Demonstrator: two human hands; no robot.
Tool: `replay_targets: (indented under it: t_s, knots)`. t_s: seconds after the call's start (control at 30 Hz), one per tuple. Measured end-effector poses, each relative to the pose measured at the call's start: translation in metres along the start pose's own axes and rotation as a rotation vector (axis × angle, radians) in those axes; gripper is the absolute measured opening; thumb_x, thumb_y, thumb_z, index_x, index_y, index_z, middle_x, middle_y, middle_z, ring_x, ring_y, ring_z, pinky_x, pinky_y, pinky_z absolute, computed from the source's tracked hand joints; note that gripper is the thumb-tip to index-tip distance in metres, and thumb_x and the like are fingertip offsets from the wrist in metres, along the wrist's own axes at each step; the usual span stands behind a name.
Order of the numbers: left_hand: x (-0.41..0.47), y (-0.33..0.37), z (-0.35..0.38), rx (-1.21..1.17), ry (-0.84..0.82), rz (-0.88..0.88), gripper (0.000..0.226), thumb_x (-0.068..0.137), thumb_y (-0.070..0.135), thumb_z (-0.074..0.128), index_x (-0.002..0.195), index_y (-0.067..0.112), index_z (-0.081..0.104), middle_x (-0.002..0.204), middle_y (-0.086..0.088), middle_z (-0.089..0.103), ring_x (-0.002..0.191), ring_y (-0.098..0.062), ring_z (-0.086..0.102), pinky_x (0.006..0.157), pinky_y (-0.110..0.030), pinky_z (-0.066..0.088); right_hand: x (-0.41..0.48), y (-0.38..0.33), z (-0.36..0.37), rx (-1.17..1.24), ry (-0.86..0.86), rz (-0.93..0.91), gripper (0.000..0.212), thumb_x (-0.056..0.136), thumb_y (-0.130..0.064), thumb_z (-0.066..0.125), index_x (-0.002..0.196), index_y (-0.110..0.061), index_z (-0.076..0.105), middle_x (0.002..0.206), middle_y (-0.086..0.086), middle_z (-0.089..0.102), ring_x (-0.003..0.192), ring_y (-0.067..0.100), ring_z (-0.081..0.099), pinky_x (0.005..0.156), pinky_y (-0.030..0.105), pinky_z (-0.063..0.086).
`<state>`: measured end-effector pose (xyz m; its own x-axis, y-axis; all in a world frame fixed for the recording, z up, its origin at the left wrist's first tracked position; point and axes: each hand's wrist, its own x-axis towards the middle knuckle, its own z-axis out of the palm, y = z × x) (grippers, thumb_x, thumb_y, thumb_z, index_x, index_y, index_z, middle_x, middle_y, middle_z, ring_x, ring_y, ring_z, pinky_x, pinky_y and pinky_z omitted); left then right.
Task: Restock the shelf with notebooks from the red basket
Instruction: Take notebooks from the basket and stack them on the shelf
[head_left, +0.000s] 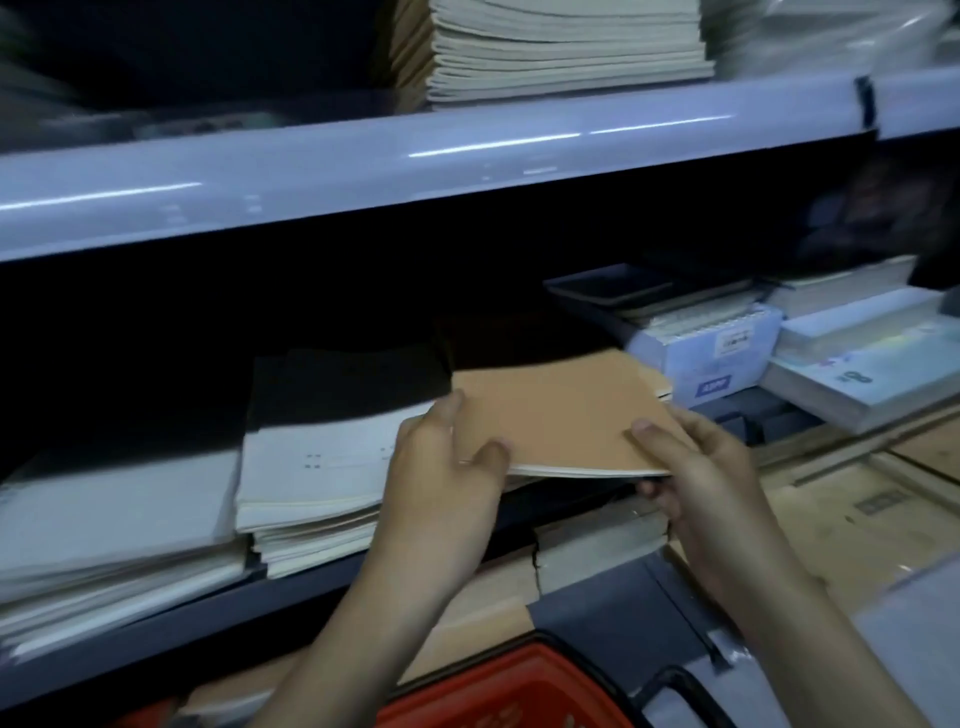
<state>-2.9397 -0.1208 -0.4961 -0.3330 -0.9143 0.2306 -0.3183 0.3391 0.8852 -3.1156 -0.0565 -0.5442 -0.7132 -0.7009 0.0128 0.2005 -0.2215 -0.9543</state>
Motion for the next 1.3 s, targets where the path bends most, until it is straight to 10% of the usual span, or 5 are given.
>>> replay_targets:
  t_s: [0.27, 0.43, 0.67, 1.13, 1.3]
  knots:
    - [-0.019, -0.011, 0.02, 0.069, 0.075, 0.109, 0.067, 0.075, 0.044, 0.072, 0.137, 0.029, 0.053, 0.135, 0.023, 0.043, 0.118, -0.003, 0.052, 0.104, -0.026, 0.041, -0.004, -0.006, -0.016, 0.33, 0.076, -0.1, 0.04, 0.08, -0.004, 0.065, 0.117, -0.018, 0.06, 0.102, 0.013, 0.059, 0.086, 0.02, 0.066, 0.065, 0.024, 0.052]
    - [-0.008, -0.013, 0.026, 0.348, 0.219, 0.253, 0.047, 0.085, 0.033, 0.068, 0.13, 0.018, 0.062, 0.124, 0.011, 0.055, 0.117, -0.013, 0.047, 0.095, -0.022, 0.035, 0.007, 0.003, -0.013, -0.128, 0.089, -0.175, 0.039, 0.093, -0.015, 0.062, 0.129, -0.03, 0.055, 0.088, -0.009, 0.074, 0.082, 0.003, 0.069, 0.083, 0.031, 0.054]
    - [0.013, -0.017, 0.039, 0.402, 0.228, 0.26, 0.043, 0.091, 0.029, 0.063, 0.131, 0.015, 0.059, 0.121, 0.004, 0.054, 0.107, -0.011, 0.051, 0.093, -0.021, 0.036, 0.037, 0.012, -0.011, -0.444, 0.164, -0.343, 0.042, 0.092, -0.033, 0.065, 0.132, -0.027, 0.057, 0.128, -0.009, 0.052, 0.115, 0.005, 0.05, 0.098, 0.026, 0.041]
    - [0.02, -0.005, 0.058, 0.545, 0.151, 0.15, 0.049, 0.1, 0.031, 0.047, 0.145, 0.016, 0.037, 0.143, -0.004, 0.049, 0.122, -0.025, 0.048, 0.096, -0.033, 0.041, 0.069, 0.024, -0.014, -0.313, 0.084, -0.292, 0.036, 0.092, -0.032, 0.065, 0.127, -0.033, 0.054, 0.128, -0.007, 0.055, 0.114, 0.002, 0.053, 0.086, 0.014, 0.041]
    - [-0.009, -0.003, 0.074, 0.086, 0.185, 0.042, 0.068, 0.092, 0.03, 0.058, 0.151, 0.037, 0.025, 0.155, 0.017, 0.032, 0.143, -0.006, 0.029, 0.119, -0.032, 0.021, 0.069, 0.024, -0.012, -0.255, 0.12, -0.282, 0.022, 0.093, -0.031, 0.064, 0.114, -0.032, 0.058, 0.118, -0.008, 0.063, 0.109, 0.002, 0.059, 0.082, 0.016, 0.043]
